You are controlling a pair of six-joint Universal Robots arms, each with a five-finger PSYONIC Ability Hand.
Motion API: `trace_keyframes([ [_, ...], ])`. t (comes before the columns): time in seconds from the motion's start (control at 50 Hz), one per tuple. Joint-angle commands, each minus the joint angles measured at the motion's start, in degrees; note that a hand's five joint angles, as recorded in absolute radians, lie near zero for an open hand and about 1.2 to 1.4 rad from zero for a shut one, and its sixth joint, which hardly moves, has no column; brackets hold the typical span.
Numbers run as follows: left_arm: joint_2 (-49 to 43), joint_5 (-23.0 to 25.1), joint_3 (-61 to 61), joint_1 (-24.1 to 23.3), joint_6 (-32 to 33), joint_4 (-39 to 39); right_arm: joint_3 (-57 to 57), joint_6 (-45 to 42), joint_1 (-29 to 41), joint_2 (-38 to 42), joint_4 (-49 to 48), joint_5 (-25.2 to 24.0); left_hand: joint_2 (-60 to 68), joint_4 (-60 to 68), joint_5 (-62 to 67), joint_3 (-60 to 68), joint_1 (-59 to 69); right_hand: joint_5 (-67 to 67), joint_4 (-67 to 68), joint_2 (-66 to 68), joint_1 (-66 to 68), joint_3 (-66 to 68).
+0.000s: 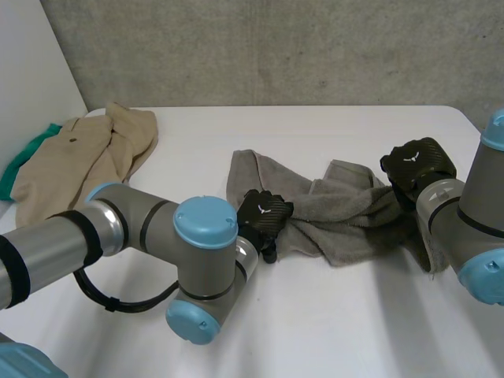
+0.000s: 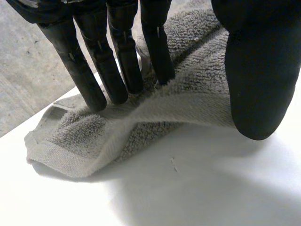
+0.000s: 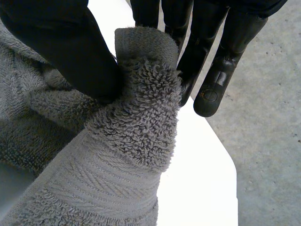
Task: Fold the laundry.
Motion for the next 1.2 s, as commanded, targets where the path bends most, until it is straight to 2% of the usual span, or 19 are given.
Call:
trace_keyframes([
  [0.02,-0.2,0.2,-0.2,0.0,0.3,0.6,0.0,0.0,0.0,0.0,0.0,0.0,1.4,1.8,15.9,1.4,1.5,13.7,11.7,13.2,24.5,12.5],
  [0.16,-0.9,0.3,-0.2,-0.1,0.4,0.6,0.0,-0.1,0.0,0.3,0.0,0.0,3.8,4.2,18.2,3.7,3.8,13.7,11.7,13.2,24.5,12.5],
  [0.24,-0.9,0.3,0.0,-0.1,0.5,0.7,0.0,-0.2,0.0,0.9,0.0,0.1,19.0,19.4,33.5,19.0,19.1,13.7,11.7,13.2,24.5,12.5],
  [0.26,-0.9,0.3,0.2,-0.1,0.4,0.8,0.0,-0.2,0.0,0.9,0.0,0.1,31.2,31.7,45.7,31.2,31.3,13.7,11.7,13.2,24.5,12.5],
  [0.32,-0.3,0.2,0.3,0.0,0.5,0.8,-0.1,-0.2,0.0,0.9,0.1,0.1,38.9,39.3,53.3,38.9,39.0,13.7,11.7,13.2,24.5,12.5],
  [0.5,4.4,-0.2,-1.7,-0.1,0.4,1.3,-1.1,-0.2,-0.5,0.3,0.6,0.2,38.9,39.3,53.3,38.9,39.0,13.7,11.7,13.2,24.5,12.5],
  [0.58,4.8,0.3,-2.8,0.0,0.6,4.3,-1.1,-0.2,-0.5,0.2,0.6,0.1,38.9,39.3,53.3,38.9,39.0,13.7,11.7,13.2,24.5,12.5],
  [0.6,4.5,0.4,-2.8,0.0,0.6,4.8,-1.0,-0.2,-0.5,0.2,0.6,0.2,37.4,37.8,51.9,37.4,37.5,13.7,11.7,13.2,24.5,12.5],
  [0.64,4.0,0.4,-2.8,-0.1,0.7,5.5,-1.0,-0.2,-0.3,0.3,0.7,0.2,13.5,13.9,27.9,13.4,13.5,13.7,11.7,13.2,24.5,12.5],
  [0.66,3.7,0.5,-2.8,-0.1,1.0,5.7,-1.0,-0.2,-0.3,0.3,0.7,0.3,9.7,10.1,24.1,9.6,9.7,13.7,11.7,13.2,24.5,12.5],
  [0.82,1.1,0.7,-2.9,-0.4,6.9,5.8,-0.7,-0.4,0.0,0.6,0.7,0.3,3.4,3.9,17.9,3.4,3.5,13.7,11.7,13.2,24.5,12.5],
  [0.98,1.2,0.7,-3.8,-0.4,7.4,5.8,-0.7,-0.4,0.0,0.6,0.6,0.2,2.6,3.0,17.0,2.5,2.6,13.7,11.7,13.2,24.5,12.5],
  [1.0,1.2,0.6,-3.8,-0.4,7.3,5.8,-0.7,-0.4,0.0,0.6,0.6,0.2,4.1,4.5,18.5,4.0,4.1,13.7,11.7,13.2,24.5,12.5],
  [1.02,1.2,0.6,-3.7,-0.3,7.3,5.9,-0.7,-0.4,-0.1,0.6,0.7,0.2,11.1,11.5,25.5,11.0,11.1,13.7,11.7,13.2,24.5,12.5],
  [1.06,1.2,0.5,-3.3,-0.2,7.1,6.0,-0.6,-0.4,-0.1,0.6,0.7,0.2,31.9,32.4,46.4,31.9,32.0,13.7,11.7,13.2,24.5,12.5],
  [1.08,1.3,0.3,-3.3,-0.2,6.9,6.1,-0.5,-0.4,0.0,0.6,0.7,0.2,38.4,38.8,52.8,38.3,38.4,13.7,11.7,13.2,24.5,12.5],
  [1.2,5.5,-2.9,-4.7,0.5,7.1,5.7,-0.8,-0.8,-0.3,0.4,0.9,0.3,38.9,39.3,53.3,38.9,39.0,13.7,11.7,13.2,24.5,12.5],
])
